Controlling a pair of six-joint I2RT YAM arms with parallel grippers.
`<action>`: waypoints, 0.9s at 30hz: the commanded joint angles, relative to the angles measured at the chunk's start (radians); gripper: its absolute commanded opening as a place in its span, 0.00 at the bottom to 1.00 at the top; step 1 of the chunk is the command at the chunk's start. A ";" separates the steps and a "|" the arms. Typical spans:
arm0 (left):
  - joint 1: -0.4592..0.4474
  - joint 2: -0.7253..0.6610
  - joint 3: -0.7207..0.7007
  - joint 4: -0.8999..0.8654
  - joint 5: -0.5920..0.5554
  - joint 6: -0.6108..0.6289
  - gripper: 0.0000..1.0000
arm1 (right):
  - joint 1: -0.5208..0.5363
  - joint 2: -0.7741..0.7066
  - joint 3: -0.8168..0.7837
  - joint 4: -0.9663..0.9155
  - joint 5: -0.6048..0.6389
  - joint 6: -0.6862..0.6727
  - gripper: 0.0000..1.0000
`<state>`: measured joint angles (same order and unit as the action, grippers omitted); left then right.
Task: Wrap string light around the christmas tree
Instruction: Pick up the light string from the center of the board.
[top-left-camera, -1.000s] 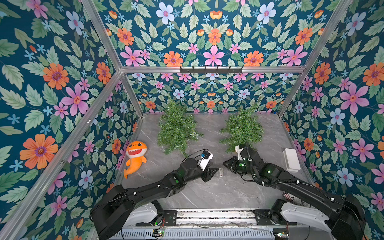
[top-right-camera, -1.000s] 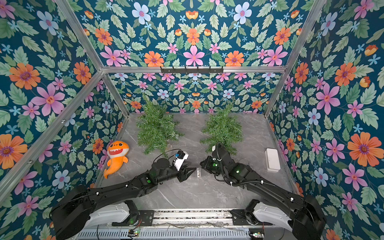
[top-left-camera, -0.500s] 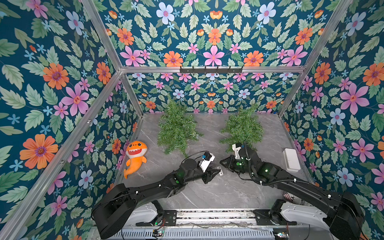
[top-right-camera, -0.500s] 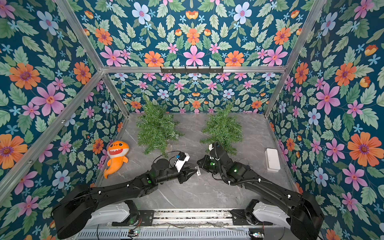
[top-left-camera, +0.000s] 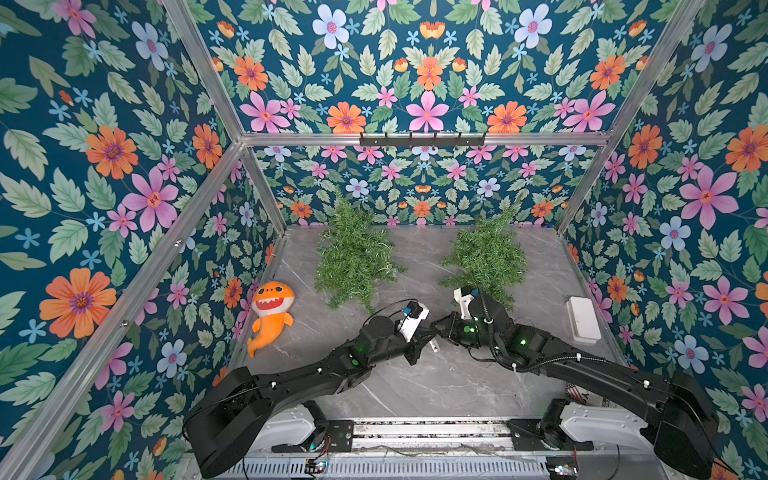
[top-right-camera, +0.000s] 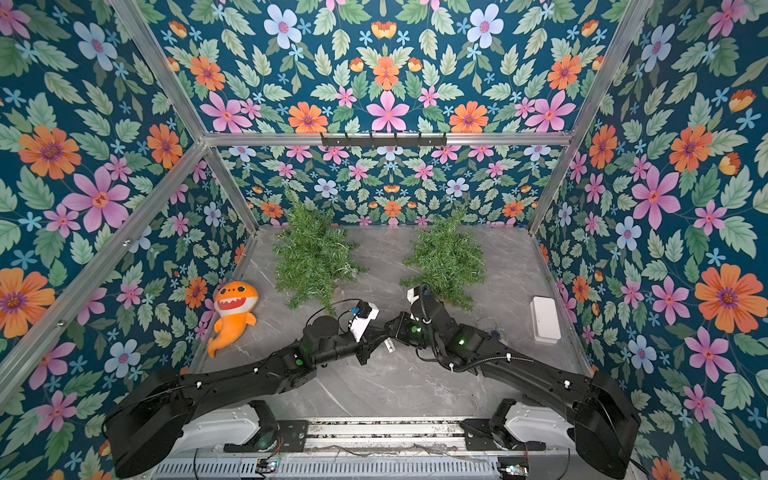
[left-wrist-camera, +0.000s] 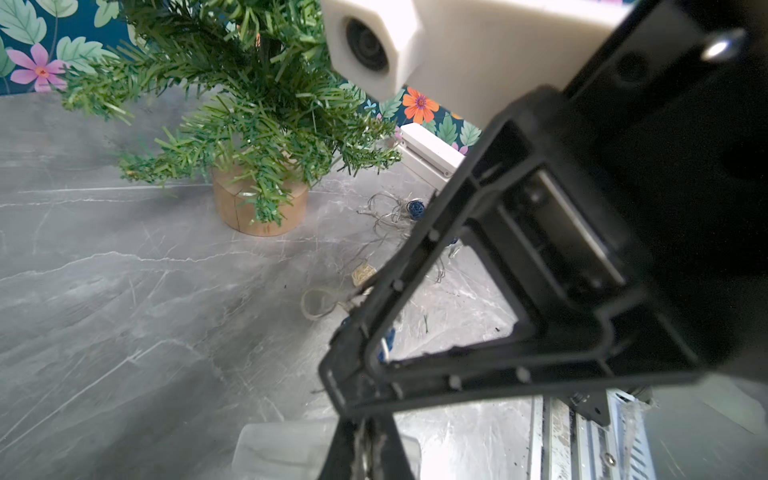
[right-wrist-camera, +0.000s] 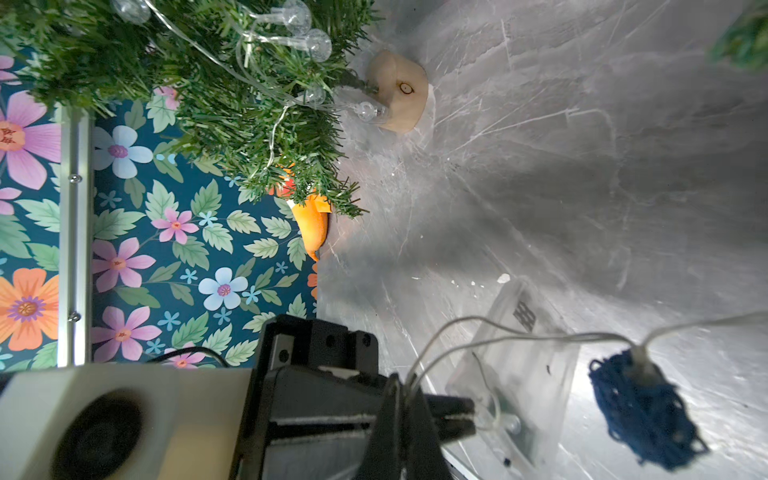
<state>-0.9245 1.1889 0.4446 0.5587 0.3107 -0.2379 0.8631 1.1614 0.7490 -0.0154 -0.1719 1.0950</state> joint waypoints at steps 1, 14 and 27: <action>0.001 -0.030 0.017 -0.027 -0.021 0.012 0.00 | 0.004 -0.007 -0.003 0.067 -0.037 -0.026 0.09; 0.031 -0.304 0.349 -0.758 -0.245 0.172 0.00 | -0.214 -0.225 0.012 -0.379 -0.252 -0.402 0.53; 0.033 -0.279 0.800 -0.913 -0.371 0.278 0.00 | -0.193 -0.267 -0.035 -0.449 -0.057 -0.689 0.40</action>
<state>-0.8906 0.8871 1.1934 -0.3431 -0.0574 0.0059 0.6518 0.8703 0.7364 -0.5091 -0.2317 0.4442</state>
